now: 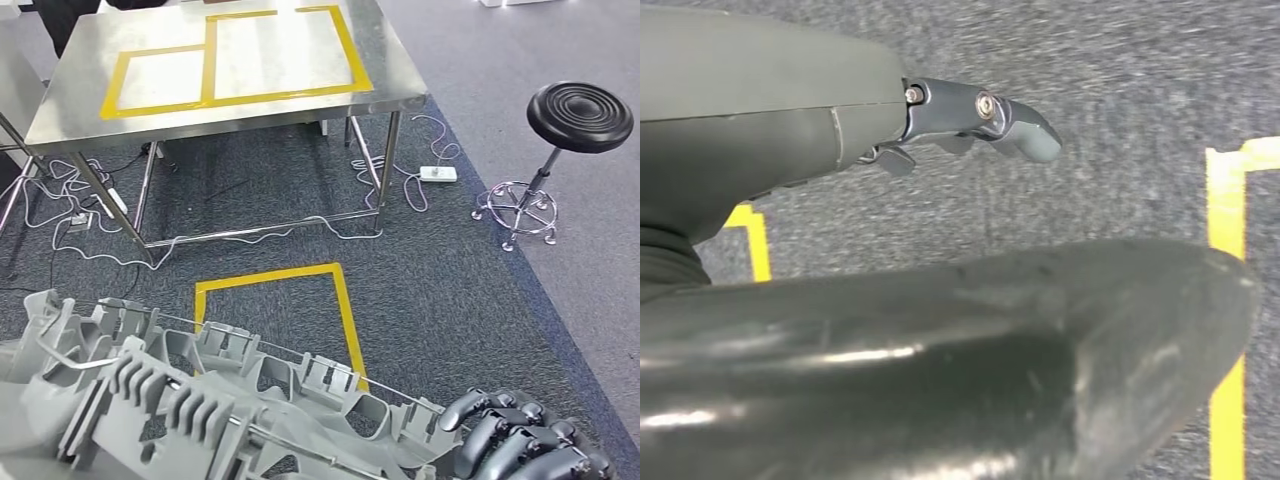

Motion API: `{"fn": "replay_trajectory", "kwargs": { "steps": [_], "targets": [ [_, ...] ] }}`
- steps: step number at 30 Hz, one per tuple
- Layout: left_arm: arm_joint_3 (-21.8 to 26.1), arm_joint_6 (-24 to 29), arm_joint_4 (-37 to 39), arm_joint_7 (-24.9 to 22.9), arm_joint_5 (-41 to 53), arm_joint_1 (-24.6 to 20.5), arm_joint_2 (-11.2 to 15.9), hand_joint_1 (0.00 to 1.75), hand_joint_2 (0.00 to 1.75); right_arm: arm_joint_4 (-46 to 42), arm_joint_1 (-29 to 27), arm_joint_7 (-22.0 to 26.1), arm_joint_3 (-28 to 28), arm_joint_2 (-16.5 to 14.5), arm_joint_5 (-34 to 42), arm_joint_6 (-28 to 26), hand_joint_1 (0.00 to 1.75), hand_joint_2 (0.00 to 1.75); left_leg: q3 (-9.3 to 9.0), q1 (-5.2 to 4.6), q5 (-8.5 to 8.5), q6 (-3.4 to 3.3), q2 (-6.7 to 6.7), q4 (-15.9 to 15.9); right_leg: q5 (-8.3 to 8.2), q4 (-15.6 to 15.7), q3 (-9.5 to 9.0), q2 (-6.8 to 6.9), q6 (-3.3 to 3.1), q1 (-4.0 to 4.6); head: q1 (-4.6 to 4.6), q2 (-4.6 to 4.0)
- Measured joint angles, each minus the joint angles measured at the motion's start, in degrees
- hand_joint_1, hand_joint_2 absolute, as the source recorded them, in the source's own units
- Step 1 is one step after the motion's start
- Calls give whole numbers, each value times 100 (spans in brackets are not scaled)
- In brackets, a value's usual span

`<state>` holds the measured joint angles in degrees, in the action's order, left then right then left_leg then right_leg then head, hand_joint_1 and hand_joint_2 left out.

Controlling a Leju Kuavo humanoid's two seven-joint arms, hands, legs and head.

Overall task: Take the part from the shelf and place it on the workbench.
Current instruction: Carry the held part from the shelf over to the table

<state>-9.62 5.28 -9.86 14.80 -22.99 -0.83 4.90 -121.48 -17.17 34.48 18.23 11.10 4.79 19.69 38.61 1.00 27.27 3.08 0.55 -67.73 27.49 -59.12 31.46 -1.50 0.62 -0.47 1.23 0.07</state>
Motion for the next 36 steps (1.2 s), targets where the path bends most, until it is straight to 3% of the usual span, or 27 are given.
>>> {"fn": "replay_trajectory", "kwargs": {
  "steps": [2,4,7,9,11,12,13,14,16,17,18,20,22,23,27,28,29,31,32,34,36],
  "targets": [
    [0,7,1,0,0,-3,3,0,0,0,-1,3,0,0,5,-2,175,175,-278,-8,-287,-40,-19,654,95,-7,-68,-27,54,20,-10,1],
    [0,13,2,3,0,-14,2,0,0,0,-5,7,1,0,11,-3,175,175,-391,-18,-245,-106,-29,912,134,-2,-118,-46,129,40,-11,1],
    [0,21,2,19,0,-18,-1,0,0,0,-9,13,1,0,15,-4,175,175,-477,-3,-179,-225,-27,952,191,-106,-147,-3,225,29,18,1],
    [0,22,2,25,0,-16,-1,0,0,1,-6,16,1,0,16,-4,175,175,-558,-2,-128,-280,-26,956,436,-623,120,59,270,26,45,2],
    [0,22,2,26,0,-14,1,0,0,2,-10,16,0,0,17,-4,175,175,-622,-10,-60,-301,-24,954,722,-1368,594,86,295,24,63,1],
    [0,22,2,26,0,-12,2,0,0,3,-14,16,0,0,17,-5,175,175,-662,-13,-22,-302,-24,953,756,-1578,774,88,297,25,66,1],
    [0,22,2,26,0,-10,3,0,0,4,-16,16,1,0,17,-6,175,175,-719,-15,22,-298,-24,953,663,-1574,853,90,292,25,70,1],
    [0,22,2,26,0,-9,4,0,0,4,-17,16,1,0,17,-6,175,175,-791,-15,72,-291,-26,953,453,-1352,824,92,280,25,74,1],
    [0,22,3,26,0,-10,4,0,0,7,-17,18,1,1,17,-4,175,175,-935,-15,181,-256,-27,955,-89,-594,608,119,241,33,83,2],
    [0,23,4,27,0,-15,4,0,0,10,-17,19,1,1,19,-4,175,175,-979,-20,220,-231,-29,960,-228,-310,529,133,208,42,86,2],
    [0,23,6,28,0,-20,4,0,0,12,-18,20,1,2,20,-4,175,175,-997,-24,248,-198,-27,976,-308,-151,487,142,170,55,86,1],
    [0,26,7,32,0,-22,2,0,0,14,-22,24,1,2,21,-6,175,175,-1027,-32,247,-126,-26,996,-290,-95,471,123,88,70,85,0],
    [-2,27,7,39,1,-28,-2,0,0,14,-23,29,0,2,20,-9,175,175,-995,-30,234,-63,-26,871,-301,-43,393,97,31,49,80,1],
    [-3,27,7,44,1,-38,-3,0,0,13,-18,31,0,2,19,-9,175,175,-892,-30,266,-42,-28,683,-289,-15,343,93,7,37,73,1],
    [-4,38,7,68,0,-32,7,0,0,13,-13,34,0,2,19,-9,175,175,-58,-33,717,-8,-32,-492,-186,21,210,71,-51,30,54,0],
    [-5,39,7,76,0,-20,6,0,0,13,-18,34,0,2,17,-12,175,175,59,-33,694,-14,-32,-550,-150,21,166,56,-54,30,52,0],
    [-5,41,7,86,-1,-11,7,0,0,13,-21,34,0,2,4,-26,175,175,78,-34,531,-24,-32,-423,-113,21,112,43,-50,31,51,0],
    [-7,44,9,113,-8,-2,15,0,0,13,-23,37,0,2,-88,-85,175,175,-87,-46,-40,-65,26,214,-28,23,-3,54,-31,32,45,0],
    [-7,46,9,124,-13,-10,22,0,0,13,-35,45,-2,4,-156,-125,175,175,-175,-55,-214,-86,83,550,23,13,-57,66,-10,42,29,0],
    [-8,45,11,134,-19,-33,34,0,0,14,-67,70,-16,11,-273,-184,175,175,-259,-71,-314,-131,157,908,112,-9,-136,105,57,68,0,0],
    [-9,44,11,138,-20,-43,35,0,0,14,-93,92,-45,27,-344,-218,175,175,-301,-58,-276,-188,89,955,165,-43,-212,152,132,81,4,1]
  ]
}}
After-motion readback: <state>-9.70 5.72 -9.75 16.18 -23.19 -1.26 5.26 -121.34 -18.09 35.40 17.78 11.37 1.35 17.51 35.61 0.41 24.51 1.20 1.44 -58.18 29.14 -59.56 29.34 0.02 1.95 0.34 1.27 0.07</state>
